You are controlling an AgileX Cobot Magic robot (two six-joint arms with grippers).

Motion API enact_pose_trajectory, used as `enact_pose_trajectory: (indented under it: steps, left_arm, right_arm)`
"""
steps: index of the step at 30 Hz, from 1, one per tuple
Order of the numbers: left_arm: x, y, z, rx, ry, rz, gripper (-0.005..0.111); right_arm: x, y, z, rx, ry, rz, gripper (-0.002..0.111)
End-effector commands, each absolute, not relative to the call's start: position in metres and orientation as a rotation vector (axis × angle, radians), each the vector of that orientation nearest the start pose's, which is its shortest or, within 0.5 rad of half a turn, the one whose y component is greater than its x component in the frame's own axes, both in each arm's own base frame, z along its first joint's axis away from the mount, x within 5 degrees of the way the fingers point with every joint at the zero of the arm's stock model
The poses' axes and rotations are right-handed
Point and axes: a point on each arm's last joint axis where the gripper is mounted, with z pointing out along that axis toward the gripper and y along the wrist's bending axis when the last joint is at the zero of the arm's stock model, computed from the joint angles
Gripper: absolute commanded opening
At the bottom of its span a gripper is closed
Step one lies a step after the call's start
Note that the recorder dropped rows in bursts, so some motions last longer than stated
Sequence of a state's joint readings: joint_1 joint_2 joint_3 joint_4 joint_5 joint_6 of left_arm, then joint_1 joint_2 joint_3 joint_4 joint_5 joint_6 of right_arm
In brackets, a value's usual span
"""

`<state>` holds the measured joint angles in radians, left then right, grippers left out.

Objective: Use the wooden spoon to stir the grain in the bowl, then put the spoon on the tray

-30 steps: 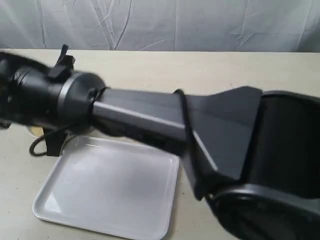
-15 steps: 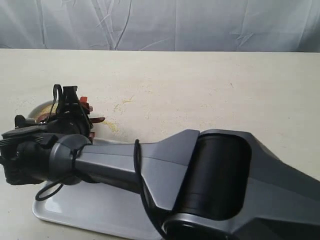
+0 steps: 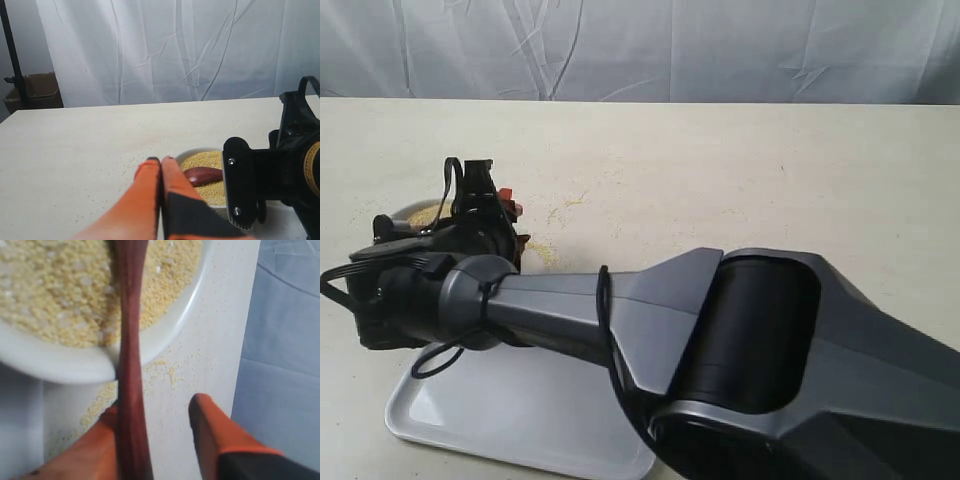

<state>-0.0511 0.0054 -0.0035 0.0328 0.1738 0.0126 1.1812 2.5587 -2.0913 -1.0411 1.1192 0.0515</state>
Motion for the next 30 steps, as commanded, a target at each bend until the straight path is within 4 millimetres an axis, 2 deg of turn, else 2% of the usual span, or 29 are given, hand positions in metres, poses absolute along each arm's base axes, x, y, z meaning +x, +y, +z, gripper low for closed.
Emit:
enact_pose_trajectory:
  steps: [1,4,8,11,16,20,26,30]
  left_arm:
    - [0.056,-0.003,0.198,0.07,1.645,-0.007,0.0]
    - [0.056,-0.003,0.198,0.07,1.645,-0.007,0.0]
    - [0.056,-0.003,0.198,0.07,1.645,-0.007,0.0]
    - [0.056,-0.003,0.198,0.07,1.645,-0.007,0.0]
    - [0.056,-0.003,0.198,0.07,1.645,-0.007,0.0]
    - [0.056,-0.003,0.198,0.07,1.645,-0.007,0.0]
    - [0.056,-0.003,0.198,0.07,1.645,-0.007,0.0]
    - [0.056,-0.003,0.198,0.07,1.645,-0.007,0.0]
  right_arm:
    - [0.267,0.452,0.124,-1.675,1.656,-0.961,0.027]
    - [0.267,0.452,0.125,-1.663,1.652,-0.967,0.029]
    - [0.269,0.452,0.127,-1.642,1.634,-0.987,0.027]
    - [0.268,0.453,0.127,-1.641,1.622,-0.996,0.021]
    - [0.268,0.452,0.127,-1.621,1.639,-0.987,-0.001]
    - [0.268,0.451,0.131,-1.608,1.646,-0.996,-0.001]
    - [0.267,0.449,0.165,-1.566,1.646,-0.955,-0.001]
    - [0.261,0.446,0.191,-1.691,1.672,-0.835,-0.001]
